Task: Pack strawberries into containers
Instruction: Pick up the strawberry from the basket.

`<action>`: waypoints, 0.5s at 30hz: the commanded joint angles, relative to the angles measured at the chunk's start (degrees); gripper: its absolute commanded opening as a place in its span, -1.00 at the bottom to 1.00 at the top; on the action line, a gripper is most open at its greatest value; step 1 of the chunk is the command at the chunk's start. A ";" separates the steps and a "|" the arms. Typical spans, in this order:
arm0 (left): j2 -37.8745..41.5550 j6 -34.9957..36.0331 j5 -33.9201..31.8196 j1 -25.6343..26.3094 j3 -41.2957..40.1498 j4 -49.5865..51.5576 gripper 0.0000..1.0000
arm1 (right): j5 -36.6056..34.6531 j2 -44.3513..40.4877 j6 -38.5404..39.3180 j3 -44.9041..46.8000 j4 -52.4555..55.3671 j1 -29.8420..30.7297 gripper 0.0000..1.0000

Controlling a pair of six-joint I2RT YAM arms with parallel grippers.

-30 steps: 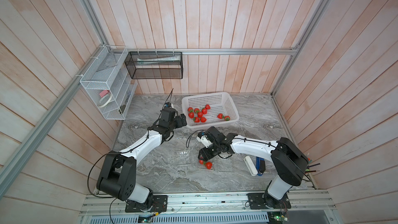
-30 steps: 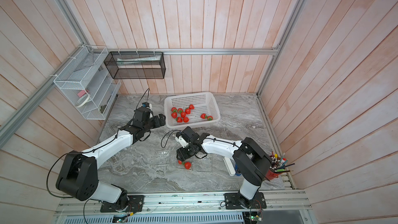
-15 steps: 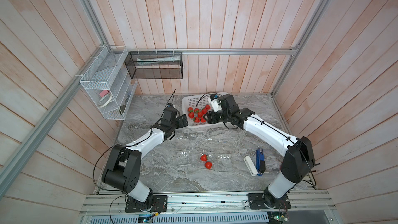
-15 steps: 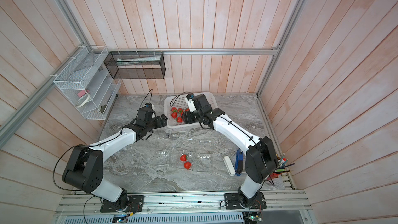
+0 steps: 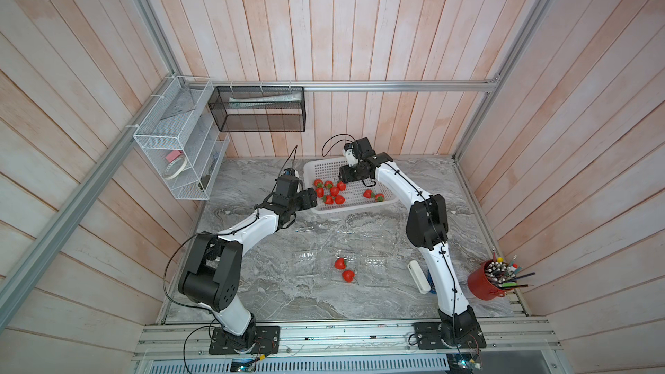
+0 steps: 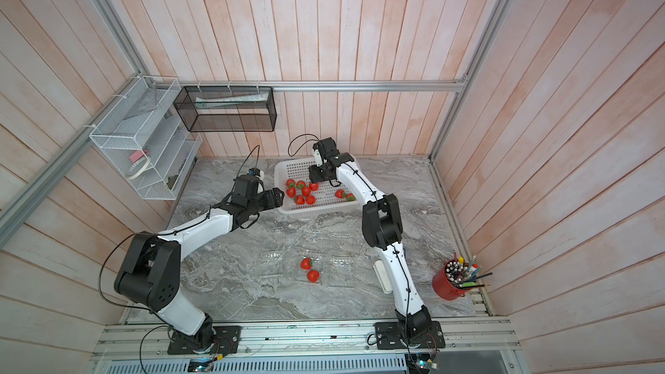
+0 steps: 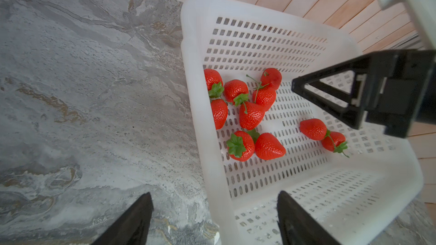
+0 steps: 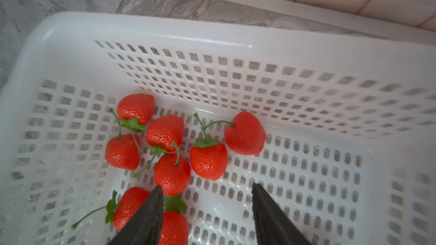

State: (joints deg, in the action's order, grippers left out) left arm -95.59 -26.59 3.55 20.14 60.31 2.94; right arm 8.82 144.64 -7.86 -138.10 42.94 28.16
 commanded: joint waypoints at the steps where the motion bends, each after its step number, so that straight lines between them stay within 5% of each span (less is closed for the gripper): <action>1: -1.83 0.41 1.65 -0.34 1.43 -0.87 0.69 | 4.16 2.31 1.89 -5.06 9.61 0.38 0.25; 15: -2.92 -0.05 1.89 -0.34 1.69 -1.45 0.69 | 7.24 1.10 4.57 2.90 11.50 2.60 0.20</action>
State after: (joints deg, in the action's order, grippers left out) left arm -97.84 -26.59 4.51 20.14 60.55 2.52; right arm 16.16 146.23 -4.58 -134.78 52.12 29.69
